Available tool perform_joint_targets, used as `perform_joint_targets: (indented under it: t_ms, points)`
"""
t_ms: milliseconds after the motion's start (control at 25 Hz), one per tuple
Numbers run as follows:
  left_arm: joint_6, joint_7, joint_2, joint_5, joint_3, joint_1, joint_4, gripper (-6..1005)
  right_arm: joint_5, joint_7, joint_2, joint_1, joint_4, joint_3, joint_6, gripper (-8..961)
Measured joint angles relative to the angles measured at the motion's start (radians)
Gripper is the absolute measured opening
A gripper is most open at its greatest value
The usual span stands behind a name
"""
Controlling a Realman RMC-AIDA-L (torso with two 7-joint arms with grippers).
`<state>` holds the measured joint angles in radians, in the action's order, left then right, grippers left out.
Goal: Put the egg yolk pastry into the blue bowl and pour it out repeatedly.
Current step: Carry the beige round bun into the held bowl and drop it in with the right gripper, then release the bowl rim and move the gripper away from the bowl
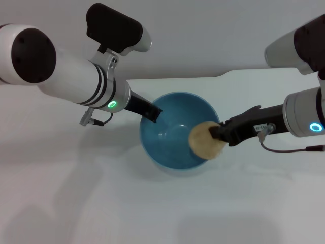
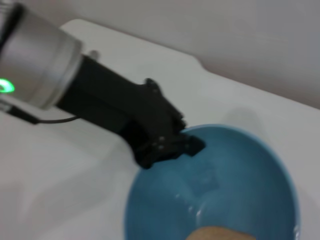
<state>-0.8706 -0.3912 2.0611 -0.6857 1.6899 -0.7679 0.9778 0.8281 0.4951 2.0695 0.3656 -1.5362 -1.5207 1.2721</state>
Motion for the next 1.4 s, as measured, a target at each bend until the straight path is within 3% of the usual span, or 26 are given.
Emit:
perform_joint_targets:
  t_ms: [400, 520, 760, 920, 1400]
  points:
    - [-0.037, 0.000, 0.002, 0.000, 0.027, -0.006, 0.026, 13, -0.001, 0.056, 0.003, 0.006, 0.042, -0.011, -0.100, 37]
    - [-0.061, 0.000, 0.002, 0.000, 0.028, -0.005, 0.029, 13, 0.000, 0.062, 0.005, 0.001, 0.013, -0.011, -0.105, 232]
    - [-0.127, 0.000, 0.001, 0.000, 0.028, -0.007, 0.047, 12, 0.001, 0.060, 0.006, -0.055, -0.074, 0.005, -0.181, 449]
    - [-0.236, -0.001, 0.002, 0.021, 0.035, -0.025, 0.060, 12, 0.001, 0.061, 0.006, -0.111, -0.109, 0.049, -0.254, 516]
    - [-0.282, 0.008, 0.014, 0.022, 0.204, -0.064, 0.061, 13, 0.001, 0.064, 0.008, -0.139, -0.088, 0.092, -0.272, 516]
